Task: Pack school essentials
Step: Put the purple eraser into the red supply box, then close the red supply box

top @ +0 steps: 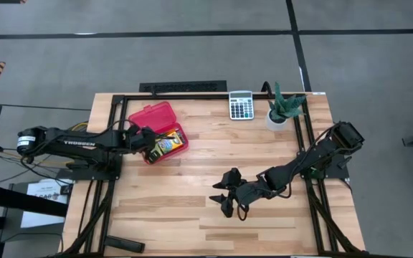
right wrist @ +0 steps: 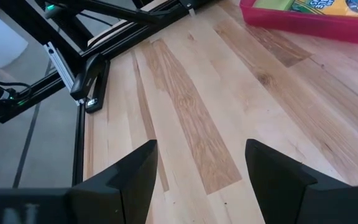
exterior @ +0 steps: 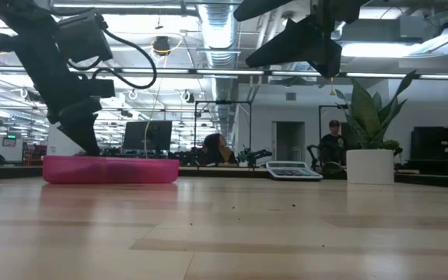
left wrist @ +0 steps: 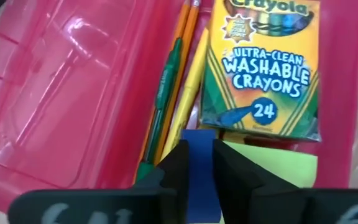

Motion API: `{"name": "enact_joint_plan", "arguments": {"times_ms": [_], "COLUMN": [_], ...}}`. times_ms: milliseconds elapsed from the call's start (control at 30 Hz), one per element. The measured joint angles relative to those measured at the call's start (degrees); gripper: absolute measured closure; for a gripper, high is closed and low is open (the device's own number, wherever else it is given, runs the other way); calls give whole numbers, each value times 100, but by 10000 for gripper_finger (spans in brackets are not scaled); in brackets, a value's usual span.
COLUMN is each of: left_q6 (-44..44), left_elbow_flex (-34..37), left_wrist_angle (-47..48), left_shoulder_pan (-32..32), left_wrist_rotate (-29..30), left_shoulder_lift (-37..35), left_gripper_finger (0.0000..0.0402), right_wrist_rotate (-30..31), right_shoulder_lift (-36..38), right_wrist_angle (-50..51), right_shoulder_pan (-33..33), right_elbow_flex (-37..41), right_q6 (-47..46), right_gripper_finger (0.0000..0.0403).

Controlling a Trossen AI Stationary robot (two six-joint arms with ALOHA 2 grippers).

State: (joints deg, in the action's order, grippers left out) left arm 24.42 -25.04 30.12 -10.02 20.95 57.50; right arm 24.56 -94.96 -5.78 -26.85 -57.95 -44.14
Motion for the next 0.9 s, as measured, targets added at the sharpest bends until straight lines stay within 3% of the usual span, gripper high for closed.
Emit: {"name": "enact_joint_plan", "arguments": {"times_ms": [367, 567, 767, 900], "left_q6": [-6, 17, 2, 128], "left_elbow_flex": [-9, -225, -818, -1261], "left_wrist_angle": [-188, -76, 454, 838], "left_shoulder_pan": [0, 0, 0, 0], "left_wrist_rotate": [-734, -870, -1020, -1607], "left_shoulder_lift": [567, 526, 354, 272], "left_gripper_finger": [270, 222, 209, 208], "right_wrist_rotate": [0, 0, -2, -28], "right_shoulder_lift": [0, 0, 45, 269], "right_wrist_angle": [22, 22, -24, -14], "right_shoulder_pan": [-1, 0, 88, 247], "right_elbow_flex": [0, 0, 0, 7], "right_q6": [2, 31, 68, 64], "right_gripper_finger": [152, 152, 152, 152]}}
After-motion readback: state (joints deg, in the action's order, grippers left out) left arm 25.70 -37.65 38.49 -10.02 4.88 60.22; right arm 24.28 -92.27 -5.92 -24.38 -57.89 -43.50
